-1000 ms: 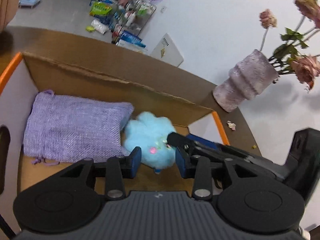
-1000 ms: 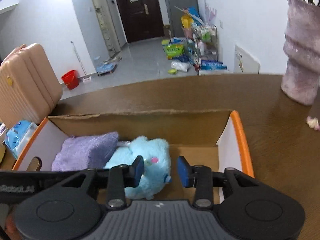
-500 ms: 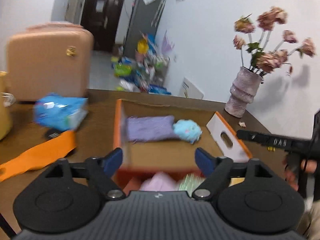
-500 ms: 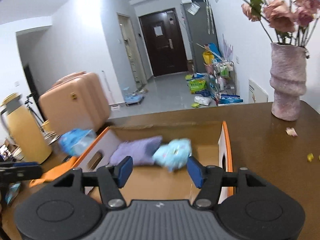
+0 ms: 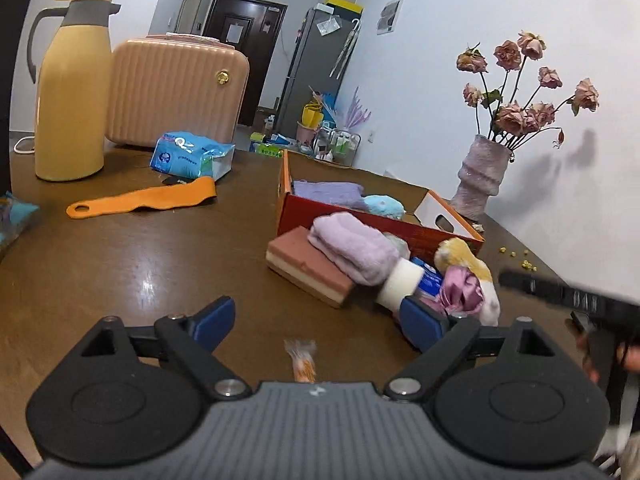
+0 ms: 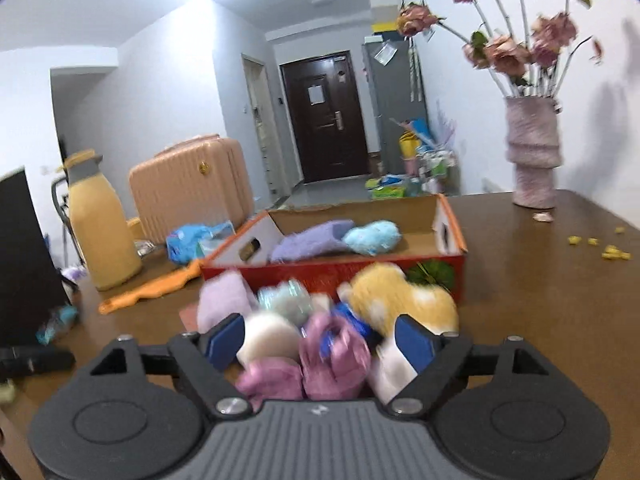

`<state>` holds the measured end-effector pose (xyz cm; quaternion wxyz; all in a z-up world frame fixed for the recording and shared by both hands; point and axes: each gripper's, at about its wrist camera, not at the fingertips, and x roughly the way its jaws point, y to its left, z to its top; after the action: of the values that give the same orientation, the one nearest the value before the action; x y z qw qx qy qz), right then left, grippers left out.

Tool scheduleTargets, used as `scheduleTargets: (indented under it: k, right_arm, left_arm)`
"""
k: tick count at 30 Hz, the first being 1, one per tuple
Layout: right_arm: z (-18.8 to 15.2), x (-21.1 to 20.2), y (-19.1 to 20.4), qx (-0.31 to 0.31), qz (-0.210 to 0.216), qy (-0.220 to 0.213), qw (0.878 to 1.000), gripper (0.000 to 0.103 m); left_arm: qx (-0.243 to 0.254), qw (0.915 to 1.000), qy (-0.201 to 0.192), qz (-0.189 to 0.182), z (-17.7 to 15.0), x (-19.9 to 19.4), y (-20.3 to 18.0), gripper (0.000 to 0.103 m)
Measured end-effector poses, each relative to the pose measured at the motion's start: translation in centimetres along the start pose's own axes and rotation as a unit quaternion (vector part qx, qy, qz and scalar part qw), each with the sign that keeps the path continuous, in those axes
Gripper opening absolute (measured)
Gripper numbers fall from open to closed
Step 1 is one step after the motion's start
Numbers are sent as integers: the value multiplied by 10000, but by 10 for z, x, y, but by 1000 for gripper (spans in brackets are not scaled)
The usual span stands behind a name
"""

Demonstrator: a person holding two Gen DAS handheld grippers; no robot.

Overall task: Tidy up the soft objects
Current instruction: 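Grasp the white foam roll with the right tool while the left tool grasps the snack packet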

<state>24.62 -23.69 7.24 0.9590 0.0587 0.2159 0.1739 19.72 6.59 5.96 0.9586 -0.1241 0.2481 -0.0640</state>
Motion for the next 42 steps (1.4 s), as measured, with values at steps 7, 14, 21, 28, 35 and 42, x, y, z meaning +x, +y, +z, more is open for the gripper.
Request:
scheduleTargets:
  k: [7, 14, 21, 28, 35, 42]
  right_arm:
    - [-43, -30, -3, -23, -362, 268, 9990, 82]
    - [-55, -43, -12, 129, -586, 58, 9982, 86]
    - [-58, -26, -18, 149, -823, 164, 9964, 86]
    - [-59, -22, -10, 127, -838, 60, 9964, 85]
    - [-47, 1, -10, 315, -417, 197, 9984, 75]
    - [-27, 37, 10, -67, -251, 53, 9996, 75]
  left_arm:
    - [187, 9995, 189, -172, -31, -2, -13, 93]
    - [514, 9983, 252, -104, -44, 8, -27, 94]
    - [665, 9975, 240, -76, -35, 28, -28, 95]
    - [779, 9957, 465, -184, -15, 72, -23, 95]
    - [981, 9941, 469, -30, -9, 81, -13, 94]
    - [770, 9936, 788, 234, -31, 81, -6, 53]
